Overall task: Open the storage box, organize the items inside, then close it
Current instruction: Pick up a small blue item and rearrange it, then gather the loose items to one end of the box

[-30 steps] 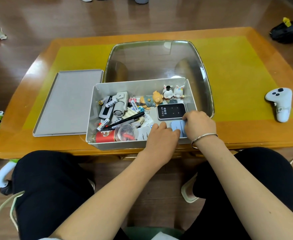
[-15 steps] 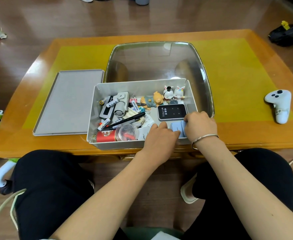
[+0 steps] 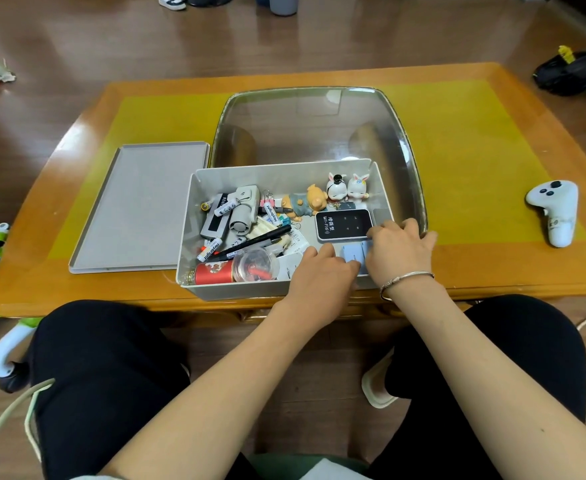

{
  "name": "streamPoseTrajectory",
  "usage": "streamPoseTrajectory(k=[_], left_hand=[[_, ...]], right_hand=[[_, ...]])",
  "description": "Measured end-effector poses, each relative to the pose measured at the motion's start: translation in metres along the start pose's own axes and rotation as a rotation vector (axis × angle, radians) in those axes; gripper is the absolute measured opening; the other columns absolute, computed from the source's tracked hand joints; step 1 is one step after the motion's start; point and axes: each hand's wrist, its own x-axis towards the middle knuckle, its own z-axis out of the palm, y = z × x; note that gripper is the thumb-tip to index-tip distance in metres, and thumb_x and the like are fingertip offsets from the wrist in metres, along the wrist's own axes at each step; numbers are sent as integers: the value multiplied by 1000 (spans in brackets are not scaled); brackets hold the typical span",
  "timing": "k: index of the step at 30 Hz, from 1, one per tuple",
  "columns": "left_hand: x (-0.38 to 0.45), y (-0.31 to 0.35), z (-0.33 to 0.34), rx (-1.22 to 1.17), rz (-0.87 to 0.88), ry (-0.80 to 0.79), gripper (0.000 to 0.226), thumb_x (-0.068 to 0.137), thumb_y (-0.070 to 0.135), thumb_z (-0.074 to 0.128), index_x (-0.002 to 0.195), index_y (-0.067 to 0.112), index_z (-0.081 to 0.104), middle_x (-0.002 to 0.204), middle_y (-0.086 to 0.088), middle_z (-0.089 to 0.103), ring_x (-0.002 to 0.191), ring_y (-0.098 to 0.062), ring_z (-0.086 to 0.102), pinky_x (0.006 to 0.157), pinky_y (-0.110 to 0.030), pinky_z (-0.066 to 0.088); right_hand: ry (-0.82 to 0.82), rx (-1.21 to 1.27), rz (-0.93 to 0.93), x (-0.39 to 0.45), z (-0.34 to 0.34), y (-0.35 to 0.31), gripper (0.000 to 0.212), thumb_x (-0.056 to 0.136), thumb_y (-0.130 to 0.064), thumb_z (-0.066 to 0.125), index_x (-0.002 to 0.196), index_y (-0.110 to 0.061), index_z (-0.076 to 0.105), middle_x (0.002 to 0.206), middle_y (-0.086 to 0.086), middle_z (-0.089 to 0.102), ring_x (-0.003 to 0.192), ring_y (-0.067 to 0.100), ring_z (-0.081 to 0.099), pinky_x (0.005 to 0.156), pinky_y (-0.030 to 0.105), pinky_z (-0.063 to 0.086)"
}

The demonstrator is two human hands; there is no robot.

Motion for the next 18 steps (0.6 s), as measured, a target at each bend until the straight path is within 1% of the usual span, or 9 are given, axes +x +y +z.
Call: streamPoseTrajectory(k=[3, 5, 6, 8, 11, 13, 15, 16, 18], left_hand=[[-5, 1, -3, -32, -1, 59, 27, 94, 32, 52, 114, 15, 60, 99, -6, 69, 102, -27, 49, 78, -37, 30], [-11, -1, -6, -54, -26, 93, 28, 92, 32, 51, 112, 15, 62, 101, -4, 68, 103, -26, 48, 79, -37, 29], [-15, -3, -8, -62, -37, 109, 29, 92, 33, 51, 112, 16, 63, 103, -2, 68, 104, -25, 48, 80, -37, 29], [-22, -9, -12, -92, -58, 158, 28, 91, 33, 51, 111, 18, 65, 105, 1, 67, 104, -23, 48, 81, -37, 30], [-32, -24, -22, -162, -100, 221, 25, 91, 36, 55, 107, 22, 67, 106, 5, 67, 104, -20, 47, 82, -33, 27], [-39, -39, -27, -202, -122, 205, 27, 90, 41, 58, 108, 24, 67, 109, 8, 64, 108, -18, 44, 83, -28, 22], [-47, -54, -31, -239, -130, 190, 31, 88, 46, 59, 108, 24, 68, 111, 9, 63, 110, -16, 43, 86, -29, 22], [-51, -60, -33, -268, -139, 206, 30, 88, 46, 60, 106, 24, 69, 111, 10, 63, 110, -16, 43, 88, -30, 24], [-59, -74, -37, -302, -193, 304, 21, 88, 37, 64, 100, 21, 71, 107, 9, 65, 110, -16, 44, 88, -28, 23]], right_hand=[[143, 4, -17, -7, -1, 0, 29, 86, -16, 50, 110, -18, 65, 120, 2, 57, 111, 29, 38, 87, 41, 23], [217, 22, -30, -10, -1, -2, 30, 84, -15, 53, 111, -17, 65, 125, 3, 54, 112, 30, 38, 84, 40, 20], [247, 50, -47, -10, -2, -4, 30, 83, -14, 54, 111, -16, 65, 127, 4, 52, 113, 31, 39, 84, 40, 21], [272, 141, -112, -11, -3, -11, 33, 81, -12, 55, 113, -16, 63, 131, 5, 50, 117, 30, 40, 88, 42, 26], [206, 256, -241, -10, -2, -27, 37, 85, -11, 53, 121, -15, 57, 134, 5, 47, 122, 27, 40, 93, 39, 33], [150, 314, -289, -10, 0, -39, 38, 87, -11, 50, 125, -15, 54, 134, 4, 46, 122, 25, 39, 95, 37, 32], [124, 364, -317, -9, 1, -50, 38, 89, -12, 49, 127, -14, 53, 135, 4, 45, 123, 25, 38, 98, 38, 33], [115, 373, -332, -8, 2, -54, 38, 90, -12, 48, 128, -14, 52, 135, 4, 45, 123, 25, 38, 99, 38, 33], [93, 362, -362, -4, 3, -63, 39, 91, -13, 47, 130, -15, 50, 137, 3, 43, 124, 24, 37, 100, 38, 34]])
